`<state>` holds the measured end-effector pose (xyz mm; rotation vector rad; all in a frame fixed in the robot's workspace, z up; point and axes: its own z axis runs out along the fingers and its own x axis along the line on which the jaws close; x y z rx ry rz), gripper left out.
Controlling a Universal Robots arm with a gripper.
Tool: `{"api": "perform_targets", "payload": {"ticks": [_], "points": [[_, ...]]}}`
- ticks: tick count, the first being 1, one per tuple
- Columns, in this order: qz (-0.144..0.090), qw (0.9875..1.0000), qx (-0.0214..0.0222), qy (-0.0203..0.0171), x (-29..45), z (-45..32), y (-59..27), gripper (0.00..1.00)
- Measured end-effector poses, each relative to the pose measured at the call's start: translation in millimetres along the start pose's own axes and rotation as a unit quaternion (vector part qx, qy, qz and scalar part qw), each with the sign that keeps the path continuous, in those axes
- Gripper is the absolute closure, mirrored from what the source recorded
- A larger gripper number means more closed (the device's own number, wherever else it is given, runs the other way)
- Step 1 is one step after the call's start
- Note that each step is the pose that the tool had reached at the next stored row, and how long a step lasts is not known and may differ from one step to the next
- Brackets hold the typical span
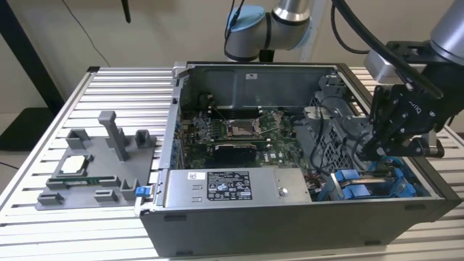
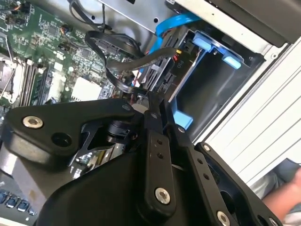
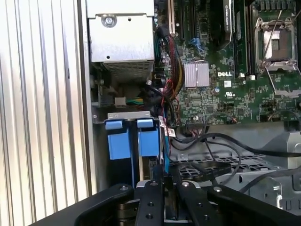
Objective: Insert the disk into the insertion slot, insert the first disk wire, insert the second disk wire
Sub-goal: 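Insert the second disk wire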
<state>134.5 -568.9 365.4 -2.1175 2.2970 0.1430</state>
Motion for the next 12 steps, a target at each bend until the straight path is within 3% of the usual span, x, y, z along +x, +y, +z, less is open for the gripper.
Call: {"api": "perform_targets", "payload": {"ticks": [12], "points": [[-0.009,1.0,-0.0003,0.0004,5.4,8.1,-3.5,1.0]]}}
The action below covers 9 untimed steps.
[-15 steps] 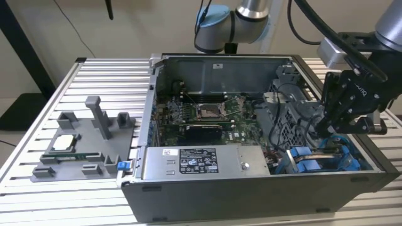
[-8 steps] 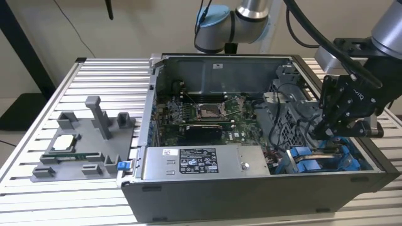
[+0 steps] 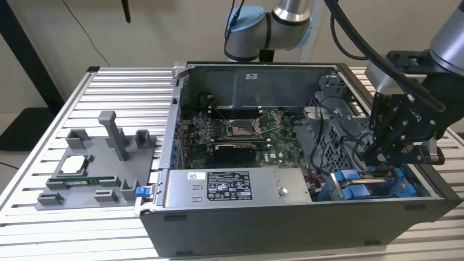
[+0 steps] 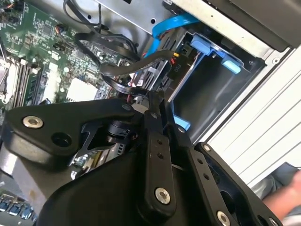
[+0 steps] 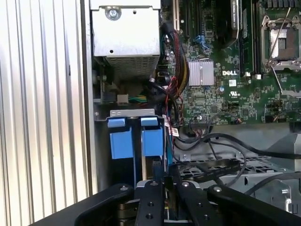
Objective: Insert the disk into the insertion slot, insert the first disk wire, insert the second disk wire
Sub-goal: 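Insert the second disk wire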
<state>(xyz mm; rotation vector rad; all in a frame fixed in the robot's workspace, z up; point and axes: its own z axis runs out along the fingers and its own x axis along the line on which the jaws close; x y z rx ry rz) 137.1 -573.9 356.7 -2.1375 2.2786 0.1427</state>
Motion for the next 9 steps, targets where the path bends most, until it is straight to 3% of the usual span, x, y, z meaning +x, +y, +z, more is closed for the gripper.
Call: {"api": "perform_targets", "payload": {"ticks": [9], "points": [[-0.006,1.0,0.0007,0.0003,3.3,5.4,-4.1,1.0]]}}
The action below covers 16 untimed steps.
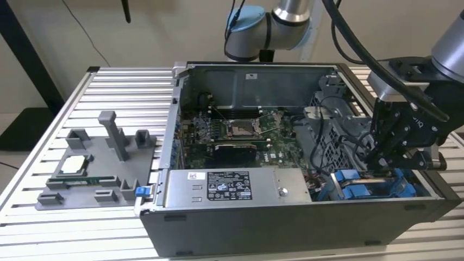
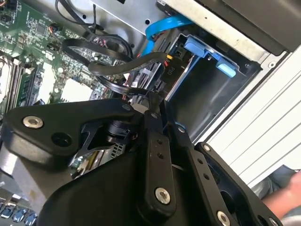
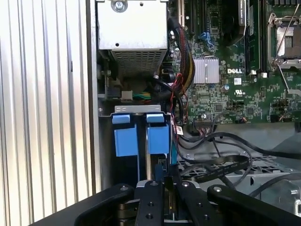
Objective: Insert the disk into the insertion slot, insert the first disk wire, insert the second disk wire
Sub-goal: 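Insert the second disk wire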
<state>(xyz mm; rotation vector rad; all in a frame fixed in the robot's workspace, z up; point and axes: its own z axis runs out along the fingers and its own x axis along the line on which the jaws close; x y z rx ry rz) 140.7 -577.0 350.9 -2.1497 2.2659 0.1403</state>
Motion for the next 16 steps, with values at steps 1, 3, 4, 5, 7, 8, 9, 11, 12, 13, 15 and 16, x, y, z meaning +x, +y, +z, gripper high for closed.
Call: {"api": "perform_targets", "payload": {"ticks": [1,3,4,5,7,8,9,11,12,13,15,16], "points": [[-0.001,1.0,0.0005,0.0001,0.0,0.3,-0.3,1.0],[-0.004,1.0,0.0026,0.0001,0.0,0.6,-0.5,1.0],[-0.004,1.0,0.0026,0.0001,0.0,0.7,-0.5,1.0],[-0.004,1.0,0.0027,0.0,0.1,0.8,-0.6,1.0],[-0.004,1.0,0.0028,-0.0001,0.0,1.4,-0.6,1.0],[-0.004,1.0,0.0029,-0.0002,0.1,2.0,-0.7,1.0],[-0.004,1.0,0.0032,-0.0001,0.1,2.5,-0.7,1.0],[-0.004,1.0,0.0035,-0.0001,0.2,3.5,-0.7,1.0],[-0.004,1.0,0.0035,0.0,0.2,3.7,-0.7,1.0],[-0.004,1.0,0.0035,0.0,0.2,4.0,-0.7,1.0],[-0.004,1.0,0.0035,-0.0003,0.3,4.5,-1.1,1.0],[-0.004,1.0,0.0035,-0.0007,0.2,4.8,-1.3,1.0]]}}
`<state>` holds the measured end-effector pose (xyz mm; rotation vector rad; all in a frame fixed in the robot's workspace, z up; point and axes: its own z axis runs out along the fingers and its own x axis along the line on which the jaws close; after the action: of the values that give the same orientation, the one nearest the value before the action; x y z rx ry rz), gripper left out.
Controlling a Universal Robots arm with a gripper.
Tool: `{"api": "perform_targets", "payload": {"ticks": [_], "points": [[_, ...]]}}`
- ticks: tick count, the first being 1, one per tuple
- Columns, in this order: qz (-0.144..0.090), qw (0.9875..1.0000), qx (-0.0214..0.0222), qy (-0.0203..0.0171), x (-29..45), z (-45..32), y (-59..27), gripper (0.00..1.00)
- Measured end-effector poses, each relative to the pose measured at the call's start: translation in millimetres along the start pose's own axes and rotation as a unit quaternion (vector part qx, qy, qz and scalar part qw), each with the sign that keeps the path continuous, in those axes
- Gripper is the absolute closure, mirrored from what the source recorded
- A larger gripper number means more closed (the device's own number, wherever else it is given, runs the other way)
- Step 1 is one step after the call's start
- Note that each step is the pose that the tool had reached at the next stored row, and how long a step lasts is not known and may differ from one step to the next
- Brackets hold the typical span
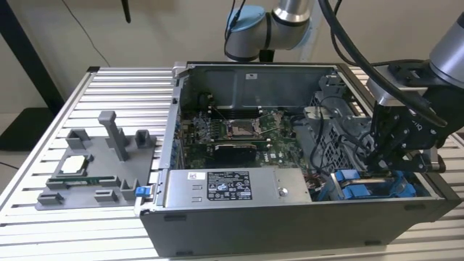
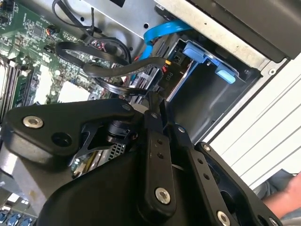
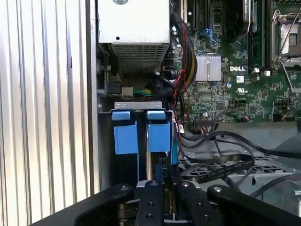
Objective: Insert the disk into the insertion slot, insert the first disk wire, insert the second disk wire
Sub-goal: 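Insert the second disk wire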
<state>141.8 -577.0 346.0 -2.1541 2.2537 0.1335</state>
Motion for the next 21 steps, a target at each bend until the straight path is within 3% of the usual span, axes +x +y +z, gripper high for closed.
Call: {"api": "perform_targets", "payload": {"ticks": [21], "points": [[0.0,1.0,0.001,-0.0067,-0.4,5.5,-2.5,1.0]]}}
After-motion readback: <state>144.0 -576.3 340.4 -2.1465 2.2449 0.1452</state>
